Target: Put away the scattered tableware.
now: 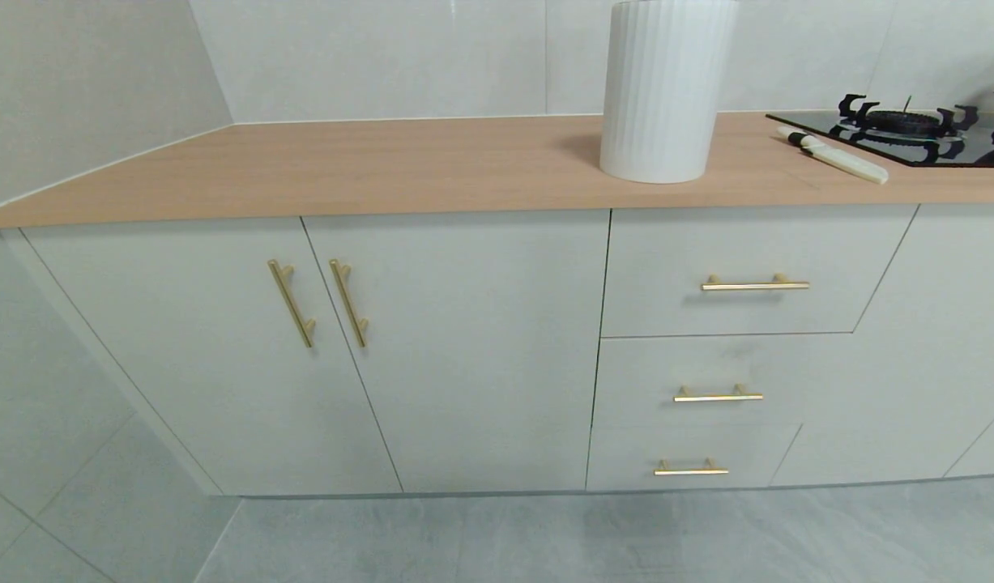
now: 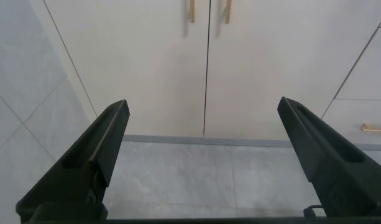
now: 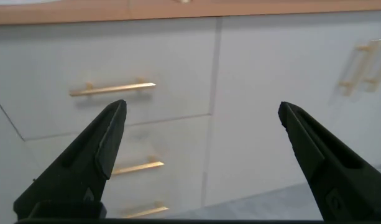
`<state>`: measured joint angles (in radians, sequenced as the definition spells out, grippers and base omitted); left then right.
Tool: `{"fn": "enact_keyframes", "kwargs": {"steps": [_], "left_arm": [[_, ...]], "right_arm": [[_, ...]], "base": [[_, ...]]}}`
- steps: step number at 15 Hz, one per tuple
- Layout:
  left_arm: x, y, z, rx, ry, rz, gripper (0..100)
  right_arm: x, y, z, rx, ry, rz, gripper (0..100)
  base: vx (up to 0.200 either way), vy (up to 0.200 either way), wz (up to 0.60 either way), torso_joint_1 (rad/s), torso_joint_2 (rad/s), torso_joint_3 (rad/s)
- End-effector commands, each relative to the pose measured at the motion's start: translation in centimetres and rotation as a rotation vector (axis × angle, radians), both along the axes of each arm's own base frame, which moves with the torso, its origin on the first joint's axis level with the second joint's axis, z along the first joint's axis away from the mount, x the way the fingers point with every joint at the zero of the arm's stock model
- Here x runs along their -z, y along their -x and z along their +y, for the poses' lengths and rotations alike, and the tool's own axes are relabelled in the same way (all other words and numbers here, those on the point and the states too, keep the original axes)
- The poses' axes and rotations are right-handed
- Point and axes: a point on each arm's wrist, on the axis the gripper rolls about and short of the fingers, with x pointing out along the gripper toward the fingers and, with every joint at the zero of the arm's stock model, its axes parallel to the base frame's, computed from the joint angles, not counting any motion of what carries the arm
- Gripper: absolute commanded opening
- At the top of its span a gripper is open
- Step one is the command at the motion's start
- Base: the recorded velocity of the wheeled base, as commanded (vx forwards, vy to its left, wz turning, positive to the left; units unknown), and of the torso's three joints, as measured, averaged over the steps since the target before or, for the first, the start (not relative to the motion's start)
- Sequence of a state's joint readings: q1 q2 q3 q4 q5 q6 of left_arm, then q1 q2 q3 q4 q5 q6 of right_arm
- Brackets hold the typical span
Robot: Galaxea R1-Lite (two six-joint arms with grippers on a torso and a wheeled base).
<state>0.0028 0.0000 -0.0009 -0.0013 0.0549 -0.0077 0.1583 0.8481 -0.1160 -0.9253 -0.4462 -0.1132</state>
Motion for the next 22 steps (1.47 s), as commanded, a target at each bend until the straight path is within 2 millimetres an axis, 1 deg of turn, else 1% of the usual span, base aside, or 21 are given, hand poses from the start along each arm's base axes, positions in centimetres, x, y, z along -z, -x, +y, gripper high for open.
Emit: {"fn": "enact_keyframes", "kwargs": {"steps": [1,2,3,4,5,6,9,10,11,13,15,17,22], "left_arm": [[0.0,0.0,0.0,-0.001,0.0,0.002,100],[0.0,0.0,0.0,-0.001,0.0,0.002,100],[0.0,0.0,0.0,-0.001,0.0,0.002,100],[0.0,0.0,0.0,-0.001,0.0,0.002,100],[0.0,0.0,0.0,-0.001,0.0,0.002,100],[0.0,0.0,0.0,-0.002,0.0,0.002,100],[0.0,0.0,0.0,-0.001,0.0,0.002,100],[0.0,0.0,0.0,-0.001,0.0,0.001,100],[0.0,0.0,0.0,-0.001,0.0,0.002,100],[0.0,0.0,0.0,-0.001,0.0,0.002,100],[0.0,0.0,0.0,-0.001,0.0,0.002,100],[0.0,0.0,0.0,-0.001,0.0,0.002,100],[0.0,0.0,0.0,-0.001,-0.006,0.002,100]], "right_arm": [[2.0,8.2,-1.4,0.117,0.053,-0.078,100],[2.1,8.7,-1.5,0.13,0.056,-0.079,100],[2.3,10.6,-1.6,0.197,0.052,-0.084,100],[3.2,12.0,-1.6,0.23,0.053,-0.095,100],[3.2,12.0,-1.6,0.23,0.053,-0.095,100],[4.9,12.7,-1.4,0.238,0.053,-0.082,100],[8.0,11.1,-1.1,0.071,-0.022,-0.016,100],[9.4,10.6,-0.9,-0.021,-0.07,0.021,100],[10.0,10.5,-0.8,-0.088,-0.138,0.066,100],[10.4,10.4,-0.6,-0.167,-0.157,0.108,100],[10.7,10.4,-0.4,-0.246,-0.098,0.155,100],[10.8,10.4,-0.4,-0.267,-0.06,0.166,100],[10.8,10.4,-0.4,-0.264,-0.066,0.163,100]], "base": [[0.0,0.0,0.0,0.0,0.0,0.0],[0.0,0.0,0.0,0.0,0.0,0.0],[0.0,0.0,0.0,0.0,0.0,0.0],[0.0,0.0,0.0,0.0,0.0,0.0],[0.0,0.0,0.0,0.0,0.0,0.0],[0.0,0.0,0.0,0.0,0.0,0.0],[0.0,0.0,0.0,0.0,0.0,0.0],[0.0,0.0,0.0,0.0,0.0,0.0],[0.0,0.0,0.0,0.0,0.0,0.0],[0.0,0.0,0.0,0.0,0.0,0.0],[0.0,0.0,0.0,0.0,0.0,0.0],[0.0,0.0,0.0,0.0,0.0,0.0],[0.0,0.0,0.0,0.0,0.0,0.0]]}}
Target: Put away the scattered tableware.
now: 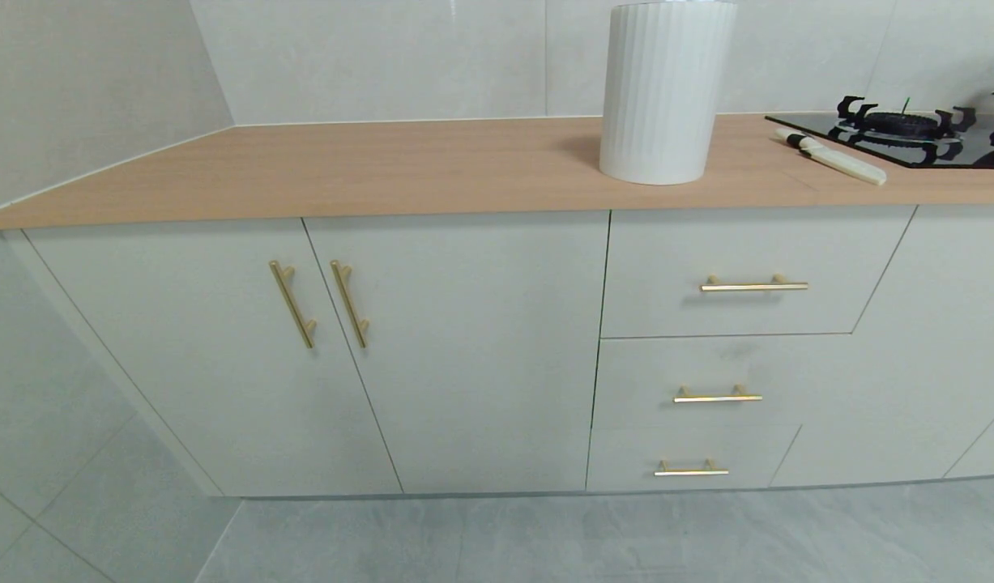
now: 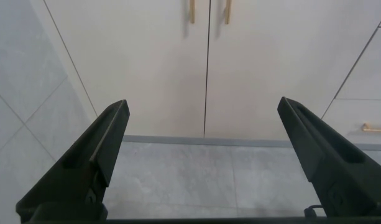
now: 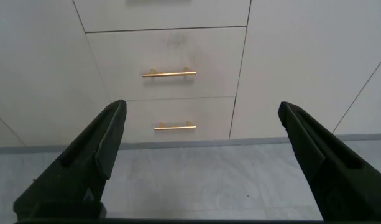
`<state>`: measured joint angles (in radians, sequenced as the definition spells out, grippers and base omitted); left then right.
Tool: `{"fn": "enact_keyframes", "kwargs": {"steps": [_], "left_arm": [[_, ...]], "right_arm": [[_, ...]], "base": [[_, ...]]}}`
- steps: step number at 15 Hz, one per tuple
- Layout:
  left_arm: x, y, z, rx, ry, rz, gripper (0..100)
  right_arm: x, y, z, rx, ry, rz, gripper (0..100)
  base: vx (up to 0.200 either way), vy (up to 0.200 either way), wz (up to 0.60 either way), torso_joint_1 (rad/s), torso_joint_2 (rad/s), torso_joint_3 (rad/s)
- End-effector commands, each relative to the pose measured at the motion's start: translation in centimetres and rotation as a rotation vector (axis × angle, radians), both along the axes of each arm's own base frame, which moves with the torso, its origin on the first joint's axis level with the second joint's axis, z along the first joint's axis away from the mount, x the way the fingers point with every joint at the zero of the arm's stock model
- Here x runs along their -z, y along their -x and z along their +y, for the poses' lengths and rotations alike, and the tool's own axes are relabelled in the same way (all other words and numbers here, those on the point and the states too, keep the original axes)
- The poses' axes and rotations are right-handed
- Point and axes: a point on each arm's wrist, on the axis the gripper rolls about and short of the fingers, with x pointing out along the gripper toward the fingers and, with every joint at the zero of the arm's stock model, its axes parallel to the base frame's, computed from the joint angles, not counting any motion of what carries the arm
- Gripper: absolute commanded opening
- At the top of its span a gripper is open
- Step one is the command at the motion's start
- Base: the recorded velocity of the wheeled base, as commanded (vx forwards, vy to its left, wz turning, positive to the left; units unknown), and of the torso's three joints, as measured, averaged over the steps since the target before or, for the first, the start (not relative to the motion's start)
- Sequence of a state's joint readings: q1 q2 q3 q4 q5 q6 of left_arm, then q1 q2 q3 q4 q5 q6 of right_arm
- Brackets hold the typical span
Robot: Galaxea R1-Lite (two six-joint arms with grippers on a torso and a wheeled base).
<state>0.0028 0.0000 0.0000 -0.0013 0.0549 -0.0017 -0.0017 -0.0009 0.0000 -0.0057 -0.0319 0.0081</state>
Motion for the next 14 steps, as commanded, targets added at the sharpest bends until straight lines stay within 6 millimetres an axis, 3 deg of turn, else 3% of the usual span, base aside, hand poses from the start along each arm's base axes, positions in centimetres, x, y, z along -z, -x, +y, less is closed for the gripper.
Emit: {"fn": "enact_keyframes", "kwargs": {"steps": [1,4,14], "left_arm": [[-0.01,-0.01,0.0,-0.001,0.003,0.001,100],[-0.01,-0.01,0.0,-0.001,0.001,0.001,100],[-0.01,-0.01,0.0,-0.001,0.004,0.001,100]], "right_arm": [[0.01,-0.02,0.0,0.0,-0.001,0.003,100],[0.01,-0.02,0.0,0.0,0.0,0.004,100],[0.01,-0.02,0.0,-0.001,0.0,0.004,100]], "base": [[0.0,0.0,0.0,0.0,0.0,0.0],[0.0,0.0,0.0,0.0,0.0,0.0],[0.2,0.0,0.0,0.001,0.0,0.003]]}}
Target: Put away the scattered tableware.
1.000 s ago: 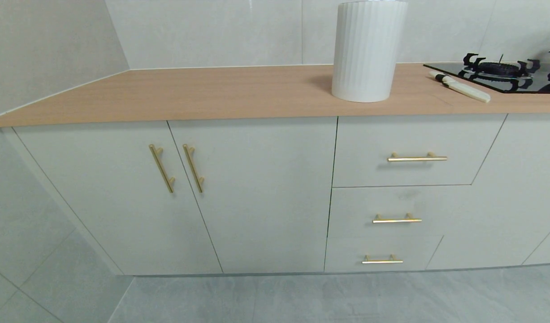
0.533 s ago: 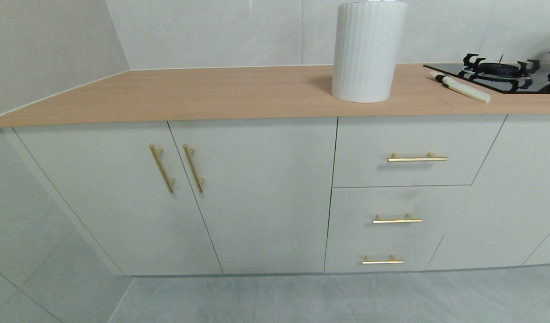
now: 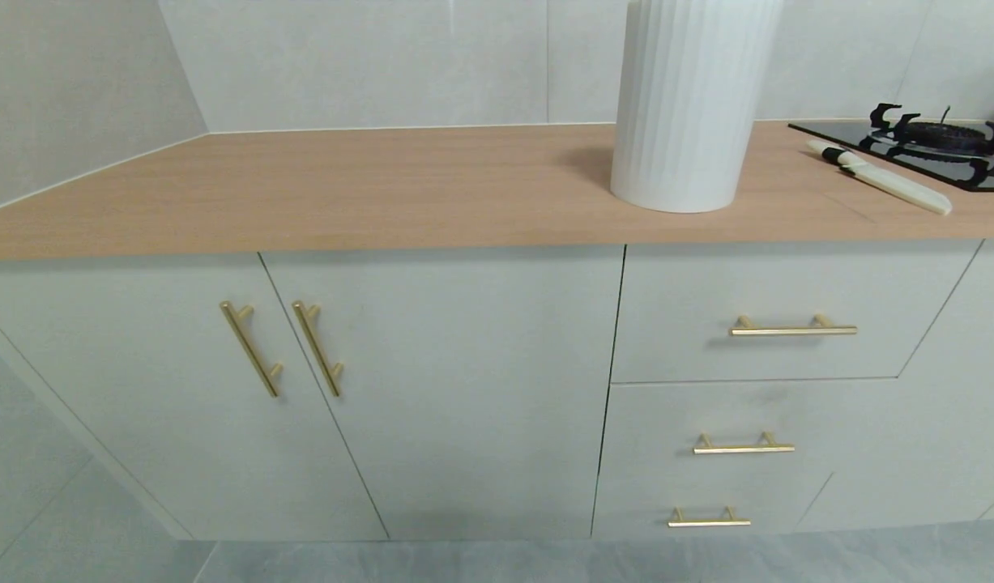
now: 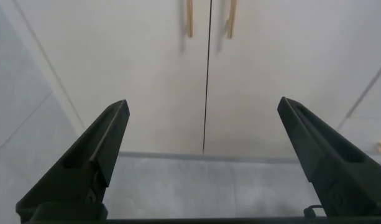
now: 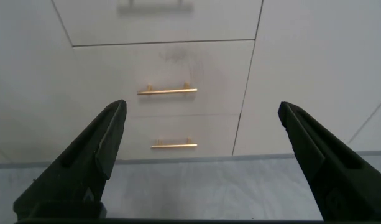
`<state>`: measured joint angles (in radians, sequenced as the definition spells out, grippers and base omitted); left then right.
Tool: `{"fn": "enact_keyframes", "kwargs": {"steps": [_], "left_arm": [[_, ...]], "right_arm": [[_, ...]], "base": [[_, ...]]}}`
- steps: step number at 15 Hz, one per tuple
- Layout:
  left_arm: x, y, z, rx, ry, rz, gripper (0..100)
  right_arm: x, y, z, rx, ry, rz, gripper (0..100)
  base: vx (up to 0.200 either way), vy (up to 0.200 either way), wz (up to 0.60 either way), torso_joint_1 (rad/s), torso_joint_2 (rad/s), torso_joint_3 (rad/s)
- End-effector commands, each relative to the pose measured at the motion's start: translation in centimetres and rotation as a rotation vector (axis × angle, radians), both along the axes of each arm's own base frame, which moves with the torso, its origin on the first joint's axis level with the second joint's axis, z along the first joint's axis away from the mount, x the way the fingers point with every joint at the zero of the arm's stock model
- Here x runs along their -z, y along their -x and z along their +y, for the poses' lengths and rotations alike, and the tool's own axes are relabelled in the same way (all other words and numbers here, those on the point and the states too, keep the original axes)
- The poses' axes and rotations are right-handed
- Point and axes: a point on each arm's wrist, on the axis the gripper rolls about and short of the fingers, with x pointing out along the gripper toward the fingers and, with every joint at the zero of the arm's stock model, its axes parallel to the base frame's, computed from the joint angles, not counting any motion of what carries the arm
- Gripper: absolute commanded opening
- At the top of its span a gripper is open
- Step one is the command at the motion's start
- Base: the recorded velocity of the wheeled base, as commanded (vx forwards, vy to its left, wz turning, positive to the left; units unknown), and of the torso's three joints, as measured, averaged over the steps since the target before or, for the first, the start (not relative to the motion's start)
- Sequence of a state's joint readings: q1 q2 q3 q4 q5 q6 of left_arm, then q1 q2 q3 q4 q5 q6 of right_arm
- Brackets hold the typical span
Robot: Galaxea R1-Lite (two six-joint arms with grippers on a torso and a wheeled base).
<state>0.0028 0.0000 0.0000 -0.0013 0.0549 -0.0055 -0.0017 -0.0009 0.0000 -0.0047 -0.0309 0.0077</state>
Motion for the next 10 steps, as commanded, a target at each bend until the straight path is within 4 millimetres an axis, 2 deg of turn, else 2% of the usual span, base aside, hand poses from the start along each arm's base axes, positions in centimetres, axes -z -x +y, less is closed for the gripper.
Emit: {"fn": "enact_keyframes", "kwargs": {"steps": [1,4,10], "left_arm": [[-0.01,-0.01,0.0,-0.001,0.001,0.001,100],[-0.01,-0.01,0.0,-0.002,0.001,0.001,100],[-0.05,0.0,0.0,-0.002,0.002,0.0,100]], "right_arm": [[0.0,-0.02,0.0,0.0,0.0,0.002,100],[0.0,-0.02,0.0,0.0,0.0,0.002,100],[0.0,-0.02,0.0,0.0,0.0,0.002,100]], "base": [[0.2,0.0,0.0,0.007,0.01,0.002],[0.2,0.0,0.0,0.002,0.0,0.002],[0.0,0.0,0.0,0.0,0.0,0.0]]}}
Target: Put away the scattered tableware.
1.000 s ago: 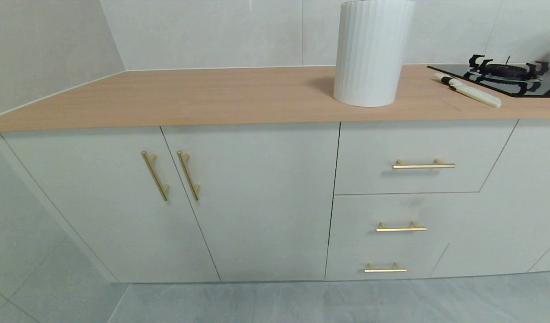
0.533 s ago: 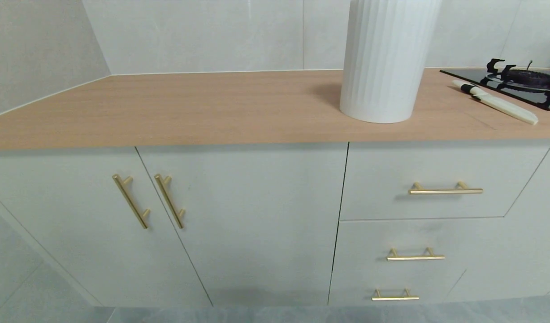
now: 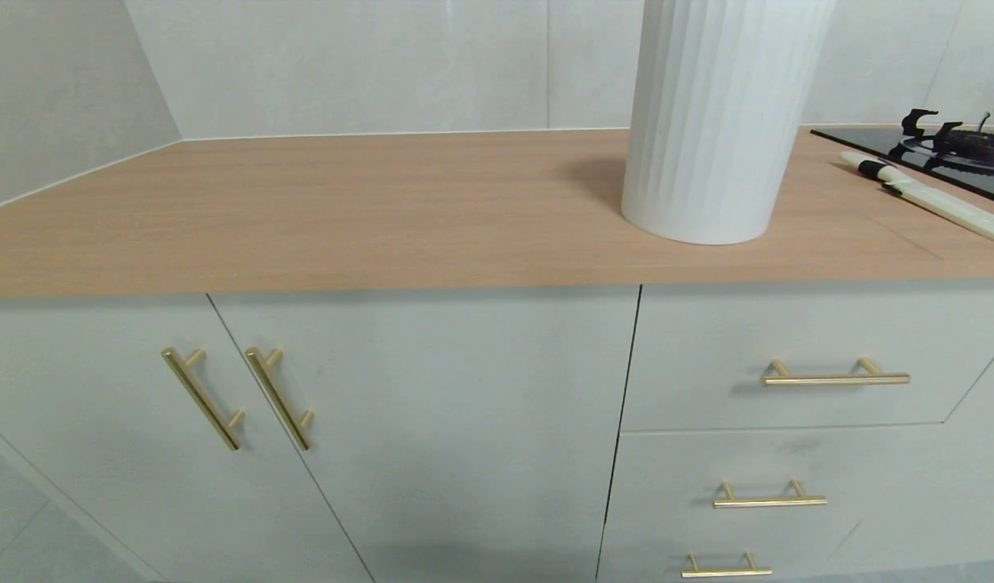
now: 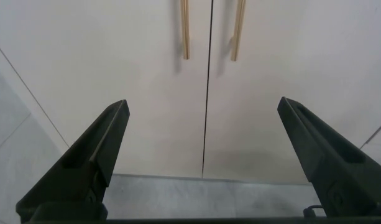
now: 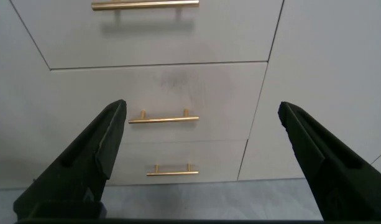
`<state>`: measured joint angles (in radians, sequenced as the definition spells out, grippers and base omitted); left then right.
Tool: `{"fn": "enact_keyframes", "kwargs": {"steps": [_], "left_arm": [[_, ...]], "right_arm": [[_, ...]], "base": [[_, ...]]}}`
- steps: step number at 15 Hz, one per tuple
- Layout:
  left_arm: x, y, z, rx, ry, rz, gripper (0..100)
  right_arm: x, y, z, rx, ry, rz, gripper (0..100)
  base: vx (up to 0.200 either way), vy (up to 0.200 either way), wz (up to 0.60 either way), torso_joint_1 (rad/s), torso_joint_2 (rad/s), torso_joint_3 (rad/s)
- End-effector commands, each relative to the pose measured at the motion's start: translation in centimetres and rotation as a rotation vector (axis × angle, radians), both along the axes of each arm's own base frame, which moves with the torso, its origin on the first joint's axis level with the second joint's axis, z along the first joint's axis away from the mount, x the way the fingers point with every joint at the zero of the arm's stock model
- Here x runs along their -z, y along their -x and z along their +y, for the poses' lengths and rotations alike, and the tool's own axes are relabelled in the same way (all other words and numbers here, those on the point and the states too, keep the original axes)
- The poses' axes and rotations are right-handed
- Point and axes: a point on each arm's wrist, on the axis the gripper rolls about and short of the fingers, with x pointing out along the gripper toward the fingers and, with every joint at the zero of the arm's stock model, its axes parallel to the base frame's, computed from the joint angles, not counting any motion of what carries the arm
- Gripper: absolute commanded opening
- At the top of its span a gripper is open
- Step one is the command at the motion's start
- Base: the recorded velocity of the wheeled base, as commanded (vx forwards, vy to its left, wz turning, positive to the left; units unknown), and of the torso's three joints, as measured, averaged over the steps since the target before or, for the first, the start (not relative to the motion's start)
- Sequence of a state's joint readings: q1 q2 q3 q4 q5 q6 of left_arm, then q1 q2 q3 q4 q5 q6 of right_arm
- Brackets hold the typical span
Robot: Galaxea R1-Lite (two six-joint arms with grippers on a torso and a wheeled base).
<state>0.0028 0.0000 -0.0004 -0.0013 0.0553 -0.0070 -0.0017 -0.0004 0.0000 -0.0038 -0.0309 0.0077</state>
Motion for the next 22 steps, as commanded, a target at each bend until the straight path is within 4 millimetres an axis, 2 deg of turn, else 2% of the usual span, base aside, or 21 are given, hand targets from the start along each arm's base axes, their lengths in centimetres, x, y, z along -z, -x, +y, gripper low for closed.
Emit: {"fn": "enact_keyframes", "kwargs": {"steps": [1,4,15,22], "left_arm": [[0.01,-0.01,0.0,0.0,0.001,0.002,100],[0.01,-0.01,0.0,0.0,-0.005,0.002,100],[0.01,-0.01,0.0,0.0,-0.001,0.002,100],[0.01,-0.01,0.0,0.0,0.001,0.002,100]], "right_arm": [[-0.01,-0.01,0.0,0.0,0.0,0.001,100],[-0.01,-0.01,0.0,0.0,0.0,0.001,100],[-0.01,-0.01,0.0,0.0,-0.002,0.001,100],[-0.01,-0.01,0.0,0.0,-0.002,0.001,100]], "base": [[0.0,0.0,0.0,0.0,0.0,0.0],[0.0,0.0,0.0,0.0,0.0,0.0],[0.0,-0.2,0.0,0.001,0.0,0.002],[0.0,0.0,0.0,0.0,0.0,0.0]]}}
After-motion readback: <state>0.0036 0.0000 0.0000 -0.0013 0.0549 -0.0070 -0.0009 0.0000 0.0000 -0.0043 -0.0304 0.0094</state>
